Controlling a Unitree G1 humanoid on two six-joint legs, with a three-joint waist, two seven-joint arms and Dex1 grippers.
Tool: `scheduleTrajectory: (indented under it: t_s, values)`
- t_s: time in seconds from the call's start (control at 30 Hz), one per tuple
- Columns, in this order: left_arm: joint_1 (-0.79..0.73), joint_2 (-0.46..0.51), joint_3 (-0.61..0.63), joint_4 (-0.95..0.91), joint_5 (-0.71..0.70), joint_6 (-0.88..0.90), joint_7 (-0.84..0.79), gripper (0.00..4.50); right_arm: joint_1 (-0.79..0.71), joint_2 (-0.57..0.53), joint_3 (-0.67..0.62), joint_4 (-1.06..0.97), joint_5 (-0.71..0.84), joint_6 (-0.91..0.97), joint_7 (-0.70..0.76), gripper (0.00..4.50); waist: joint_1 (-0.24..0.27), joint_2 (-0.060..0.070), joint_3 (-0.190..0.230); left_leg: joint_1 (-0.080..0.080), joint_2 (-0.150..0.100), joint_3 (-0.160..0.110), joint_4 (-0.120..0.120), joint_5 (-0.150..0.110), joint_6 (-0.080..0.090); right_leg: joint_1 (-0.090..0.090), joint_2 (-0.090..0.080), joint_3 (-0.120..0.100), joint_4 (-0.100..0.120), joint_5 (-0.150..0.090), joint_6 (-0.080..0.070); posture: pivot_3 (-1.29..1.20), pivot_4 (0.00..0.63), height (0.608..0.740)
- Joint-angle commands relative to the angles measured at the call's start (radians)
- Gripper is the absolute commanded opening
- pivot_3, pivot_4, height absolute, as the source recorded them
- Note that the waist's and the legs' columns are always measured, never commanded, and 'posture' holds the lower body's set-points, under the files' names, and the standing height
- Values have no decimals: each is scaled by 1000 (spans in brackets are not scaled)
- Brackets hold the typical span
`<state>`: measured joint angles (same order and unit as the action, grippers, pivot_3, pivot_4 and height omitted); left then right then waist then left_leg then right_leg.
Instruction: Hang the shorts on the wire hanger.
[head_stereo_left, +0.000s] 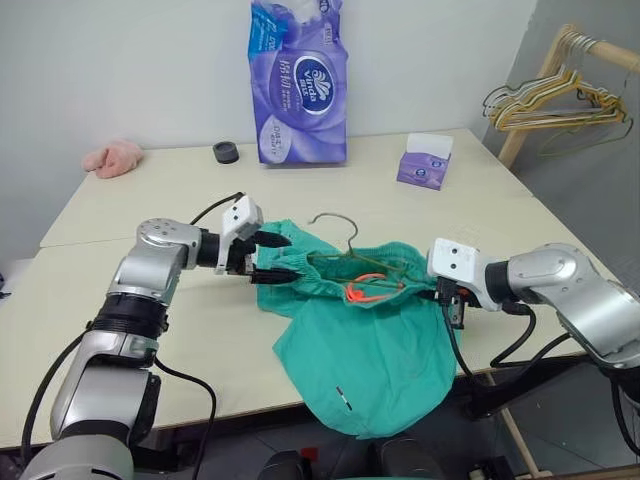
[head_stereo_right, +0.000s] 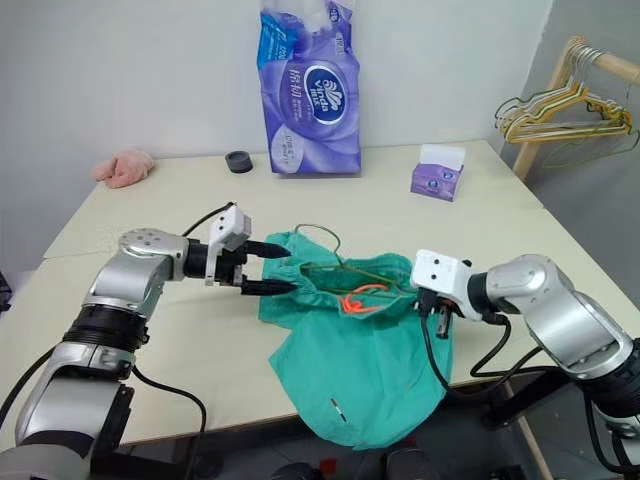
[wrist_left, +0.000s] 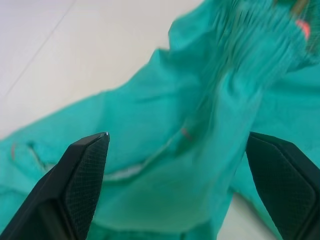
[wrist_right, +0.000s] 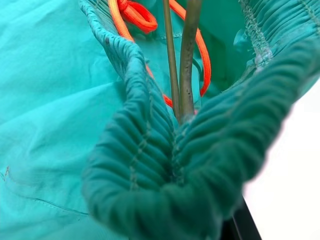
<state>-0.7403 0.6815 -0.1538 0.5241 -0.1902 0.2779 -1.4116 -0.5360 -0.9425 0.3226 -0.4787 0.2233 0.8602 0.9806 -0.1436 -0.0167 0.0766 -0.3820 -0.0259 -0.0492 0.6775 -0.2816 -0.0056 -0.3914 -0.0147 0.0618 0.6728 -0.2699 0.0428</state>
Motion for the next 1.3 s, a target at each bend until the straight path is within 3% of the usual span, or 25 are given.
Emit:
scheduleTrajectory:
  t_s: [0.03,0.6,0.7,0.83,1.17,1.3]
  values:
    - [-3,11,-22,-14,20,-39,-46,4458,-18,-7,-54,-31,17,4,3,0,1,0,0,0,0,0,0,0,0,0,0,0,0,0,0,-206,56,740]
    - [-89,-99,7,193,89,-128,115,4458,0,-18,-87,-81,51,37,-6,0,0,0,0,-1,0,0,0,0,0,-1,-1,0,0,0,0,-220,58,740]
    - [-95,-104,22,189,67,-100,106,4076,3,-18,-90,-85,54,40,-8,0,-1,0,0,-1,0,0,0,0,0,-1,-1,0,0,0,0,-218,59,740]
    - [-72,-83,22,131,35,-41,27,3149,4,-18,-92,-86,54,40,-9,0,-2,0,0,-1,0,0,0,0,0,-1,-1,0,0,0,0,-216,59,740]
    - [-76,-67,34,170,70,-91,78,79,15,-22,-90,-81,53,31,-6,0,-1,0,0,-1,0,0,0,0,0,-1,-1,0,0,0,0,-209,58,740]
    - [-100,-60,46,219,75,-114,106,29,32,-39,-104,-83,56,29,1,0,0,0,0,-1,0,0,0,0,0,-1,-1,0,0,0,0,-208,59,740]
